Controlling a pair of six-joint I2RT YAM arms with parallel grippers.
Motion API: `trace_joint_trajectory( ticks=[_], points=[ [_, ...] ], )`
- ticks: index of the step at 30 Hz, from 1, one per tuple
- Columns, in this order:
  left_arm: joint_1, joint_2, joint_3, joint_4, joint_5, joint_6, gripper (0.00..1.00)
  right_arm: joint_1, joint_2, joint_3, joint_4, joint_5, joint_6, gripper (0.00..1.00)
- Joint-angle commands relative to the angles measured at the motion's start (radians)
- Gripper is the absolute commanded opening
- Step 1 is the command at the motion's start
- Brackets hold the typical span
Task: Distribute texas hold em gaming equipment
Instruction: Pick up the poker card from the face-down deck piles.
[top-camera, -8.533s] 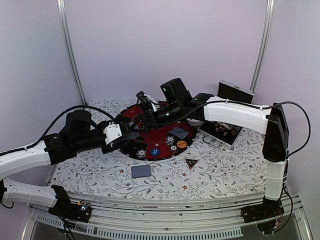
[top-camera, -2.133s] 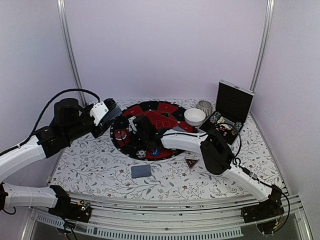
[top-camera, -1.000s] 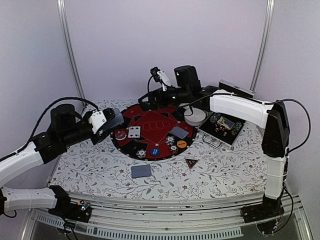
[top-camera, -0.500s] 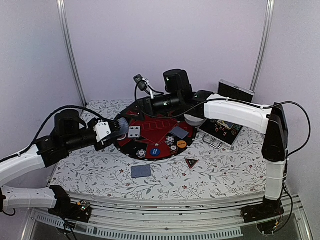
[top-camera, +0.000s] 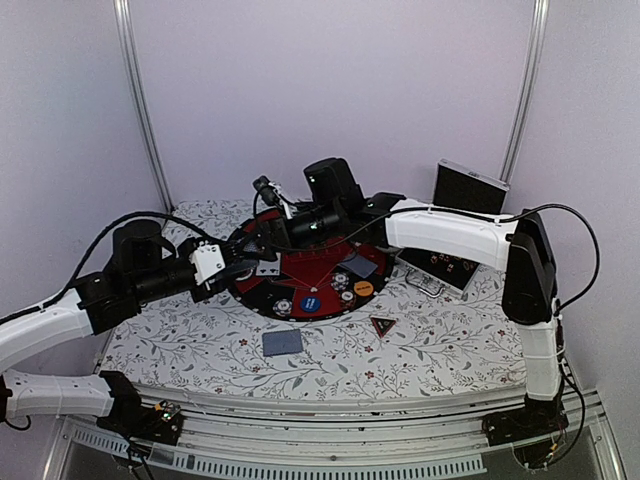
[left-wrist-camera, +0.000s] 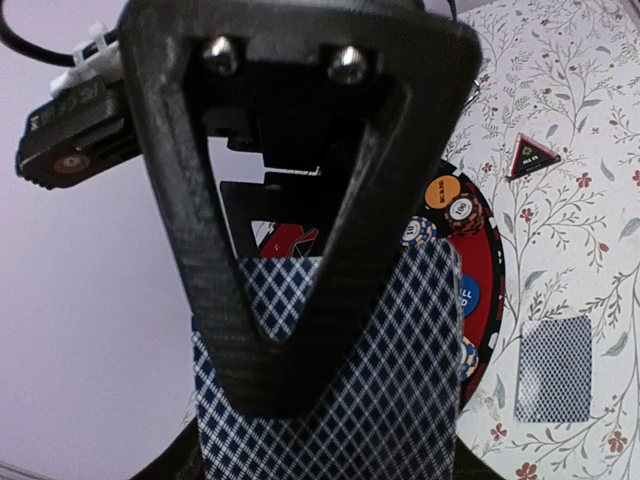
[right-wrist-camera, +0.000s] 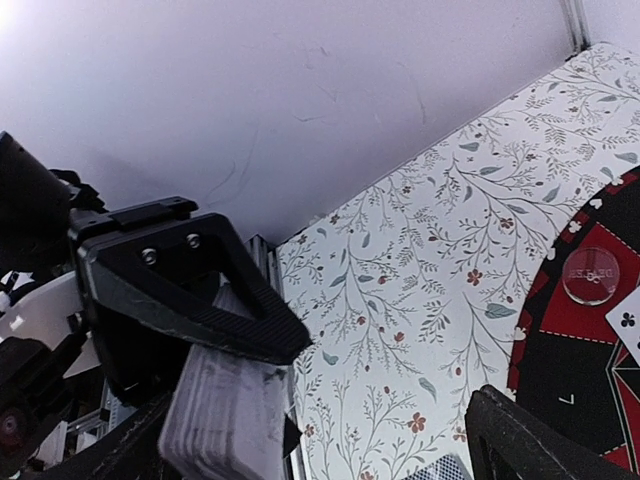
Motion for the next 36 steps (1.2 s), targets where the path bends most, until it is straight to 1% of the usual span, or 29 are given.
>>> trace_joint_trajectory(
  ticks=[1,7,10,16,19,21,23,26,36],
  points=[
    [-0.012,-0.005,-0.013,0.042,-0.004,-0.002,0.52,0.007,0.03,0.056,-0.088,0.15,-0.019,0.99],
    [-0.012,-0.012,-0.02,0.053,-0.017,0.001,0.52,0.007,-0.038,0.01,-0.139,0.241,-0.053,0.99],
    [-0.012,-0.014,-0.02,0.054,-0.018,0.0,0.52,0.007,-0.066,-0.014,-0.145,0.258,-0.06,1.0],
    [-0.011,-0.012,-0.033,0.073,-0.022,0.006,0.52,0.006,-0.087,-0.014,-0.162,0.237,-0.068,0.95],
    [-0.011,-0.015,-0.033,0.074,-0.027,0.004,0.52,0.007,-0.076,0.006,-0.161,0.165,-0.066,0.92],
    [-0.011,-0.016,-0.038,0.08,-0.026,0.005,0.52,0.007,-0.06,0.031,-0.161,0.092,-0.064,0.87],
    [-0.011,-0.014,-0.041,0.084,-0.027,0.005,0.52,0.006,-0.056,0.049,-0.16,0.061,-0.055,0.8],
    [-0.01,-0.01,-0.043,0.086,-0.031,0.007,0.52,0.007,-0.073,0.048,-0.159,0.075,-0.046,0.69],
    [0.003,-0.024,-0.057,0.105,-0.03,0.008,0.52,0.007,-0.094,0.043,-0.17,0.105,-0.028,0.48]
  ],
)
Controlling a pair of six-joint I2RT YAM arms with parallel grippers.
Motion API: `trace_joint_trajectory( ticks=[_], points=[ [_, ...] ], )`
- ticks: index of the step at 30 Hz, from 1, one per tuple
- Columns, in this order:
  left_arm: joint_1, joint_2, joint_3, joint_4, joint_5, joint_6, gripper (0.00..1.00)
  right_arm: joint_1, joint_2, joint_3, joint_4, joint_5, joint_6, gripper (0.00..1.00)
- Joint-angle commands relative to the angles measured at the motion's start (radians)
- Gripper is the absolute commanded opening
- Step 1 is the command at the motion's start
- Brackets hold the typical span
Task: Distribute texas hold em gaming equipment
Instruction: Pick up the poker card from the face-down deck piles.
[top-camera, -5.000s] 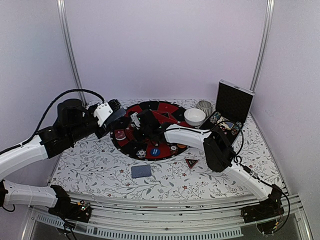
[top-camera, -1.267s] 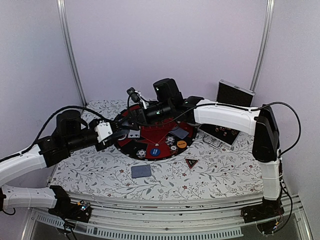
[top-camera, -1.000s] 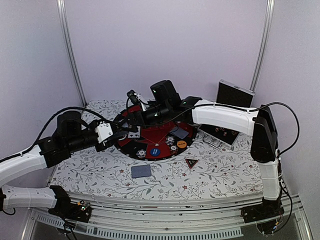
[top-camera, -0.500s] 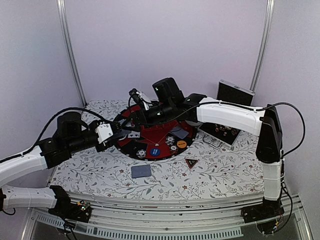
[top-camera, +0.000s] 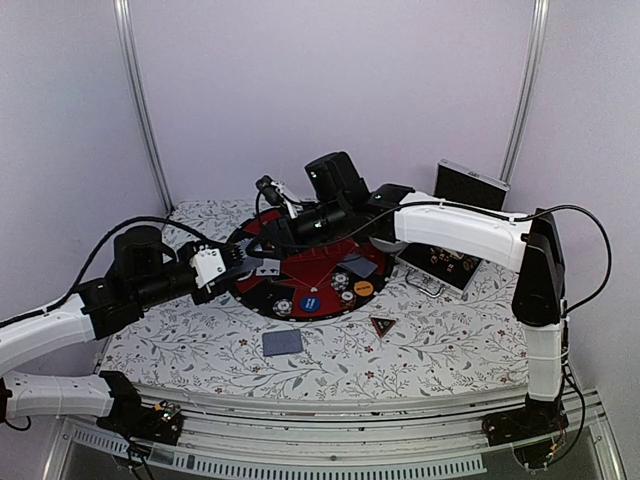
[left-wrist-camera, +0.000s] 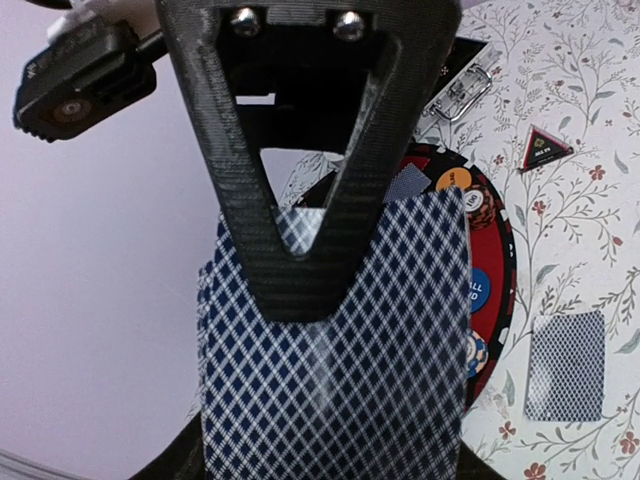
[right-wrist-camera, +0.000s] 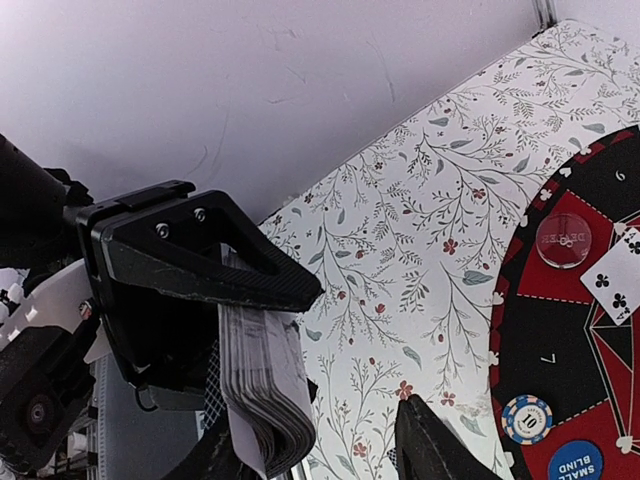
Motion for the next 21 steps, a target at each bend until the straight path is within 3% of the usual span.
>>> trace_joint_trajectory(
  ticks=[1,13,16,18,21],
  points=[
    [0.003,-0.018,-0.007,0.043,0.0,0.005,0.52,-0.004,-0.052,0.021,-0.008,0.007,0.007,0.46],
    [0.015,-0.003,-0.005,0.046,-0.011,0.005,0.52,-0.002,-0.052,0.044,-0.037,0.01,-0.012,0.13],
    [0.02,-0.003,-0.006,0.049,-0.011,0.002,0.52,-0.002,-0.051,0.053,-0.041,0.01,-0.015,0.15],
    [0.022,0.0,-0.006,0.051,-0.01,0.002,0.52,-0.002,-0.046,0.061,-0.044,0.0,-0.017,0.3],
    [0.026,0.005,-0.005,0.05,-0.009,0.002,0.52,-0.001,-0.042,0.07,-0.044,-0.011,-0.019,0.34]
  ],
)
